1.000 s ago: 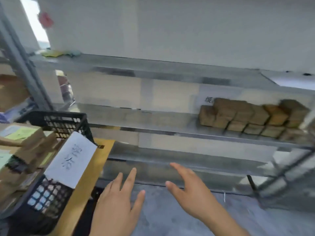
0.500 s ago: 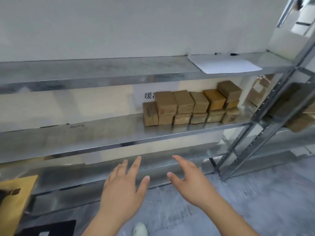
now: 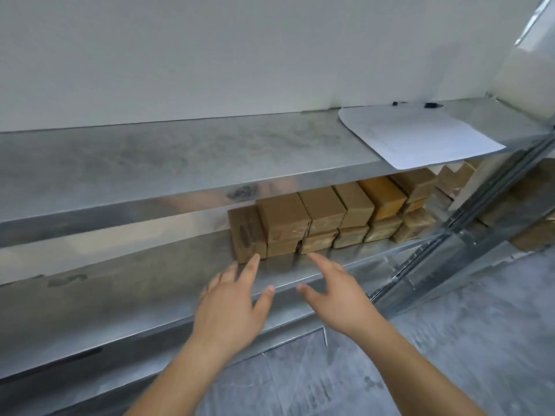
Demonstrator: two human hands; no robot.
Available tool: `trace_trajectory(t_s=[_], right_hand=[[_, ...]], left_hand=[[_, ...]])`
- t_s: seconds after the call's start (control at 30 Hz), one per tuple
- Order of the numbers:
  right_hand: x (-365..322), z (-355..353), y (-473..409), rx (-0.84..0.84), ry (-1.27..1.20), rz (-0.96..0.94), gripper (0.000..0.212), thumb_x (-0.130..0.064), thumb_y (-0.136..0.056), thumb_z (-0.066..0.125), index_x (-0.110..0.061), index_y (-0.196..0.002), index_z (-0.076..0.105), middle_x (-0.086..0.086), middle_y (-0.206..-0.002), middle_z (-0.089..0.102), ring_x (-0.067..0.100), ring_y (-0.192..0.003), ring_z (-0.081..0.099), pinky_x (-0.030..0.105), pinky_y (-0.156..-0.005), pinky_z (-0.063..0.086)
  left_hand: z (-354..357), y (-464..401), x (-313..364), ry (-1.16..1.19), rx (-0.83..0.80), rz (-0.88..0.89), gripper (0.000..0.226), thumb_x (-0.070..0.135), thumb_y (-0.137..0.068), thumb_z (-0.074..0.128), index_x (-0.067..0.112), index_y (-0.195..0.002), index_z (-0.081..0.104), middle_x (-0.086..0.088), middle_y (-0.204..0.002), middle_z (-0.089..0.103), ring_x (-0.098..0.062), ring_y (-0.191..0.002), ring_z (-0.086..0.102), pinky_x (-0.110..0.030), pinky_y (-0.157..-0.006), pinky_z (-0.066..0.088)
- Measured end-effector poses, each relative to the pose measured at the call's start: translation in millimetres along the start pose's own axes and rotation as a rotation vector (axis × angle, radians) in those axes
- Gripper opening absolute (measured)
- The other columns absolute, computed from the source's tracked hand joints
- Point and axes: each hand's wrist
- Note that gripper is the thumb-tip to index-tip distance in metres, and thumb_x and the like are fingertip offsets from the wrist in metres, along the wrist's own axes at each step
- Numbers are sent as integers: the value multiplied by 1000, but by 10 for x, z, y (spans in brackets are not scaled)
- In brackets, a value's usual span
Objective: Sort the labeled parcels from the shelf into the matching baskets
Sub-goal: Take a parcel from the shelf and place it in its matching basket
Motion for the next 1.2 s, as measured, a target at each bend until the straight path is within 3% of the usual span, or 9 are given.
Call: trace_trajectory(t_s=[0.33,0.47,0.6,0.7,0.83,0.93,1.0,1.1,1.2], right_hand=[[40,-87,-1277,69,88,5,64,-42,-94,60,-22,-152,43,10,-140,55,30,-129,52,38,-104,47],[117,-26,-1703,109,100,-62,48,-50,-88,58,-20,-125,63,7,-120,66,33,-113,61,44,-95,52],[149,6,-1947,83,117,-1,38,-51,-94,48,-24,-116,64,7,-115,69,33,-108,64,34,-85,50],[162,-46,-2022,41,93,-34,22,-41,-98,47,-26,-107,61,5,-117,69,31,-113,63,30,-88,45],[118,-237,-1890,27,37,-170,48,-61,-88,27,-33,-105,62,-3,-111,70,21,-108,64,20,-87,38],[173,-356,-1746,-188,21,-114,39,-59,-77,55,-22,-82,67,-3,-87,74,20,-88,70,27,-74,54],[159,-371,-1690,-296,-22,-116,41,-52,-66,63,-24,-96,68,-5,-93,73,19,-91,71,29,-75,57],[4,-321,-1576,-410,-11,-183,66,-47,-70,65,-36,-132,45,-2,-111,66,23,-100,66,30,-81,54],[-154,-223,-1404,-509,81,-308,91,-50,-81,58,-47,-156,7,5,-119,68,28,-110,64,30,-82,49]], left_hand=[[21,-1176,257,156,-24,-9,64,56,-100,40,36,-158,19,-4,-160,32,-33,-139,38,-42,-108,39],[23,-1558,452,258,38,-106,40,46,-103,43,21,-130,58,-12,-137,59,-34,-123,55,-37,-98,44],[73,-1745,639,415,-16,-262,31,36,-107,41,23,-127,60,-6,-137,61,-29,-125,55,-28,-95,41],[131,-1835,741,469,-29,-394,18,40,-104,46,26,-108,57,2,-116,62,-17,-110,58,-24,-82,47],[33,-1643,886,265,24,-435,40,50,-101,28,24,-94,56,-4,-106,71,-25,-105,66,-36,-92,51],[6,-1328,908,401,204,-479,36,52,-87,55,19,-72,60,2,-67,68,-19,-73,68,-31,-66,52],[15,-1120,914,492,262,-533,29,39,-77,75,31,-93,53,11,-77,66,-16,-79,67,-28,-66,50],[45,-823,940,512,183,-574,101,44,-74,75,48,-150,7,13,-115,62,-14,-105,63,-32,-87,52],[124,-522,876,551,213,-606,106,55,-78,61,49,-154,-13,10,-133,58,-14,-120,57,-33,-98,47]])
Point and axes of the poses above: each hand's wrist, its own y-axis away from the middle knuckle, its own z-axis out of the palm, x = y × z
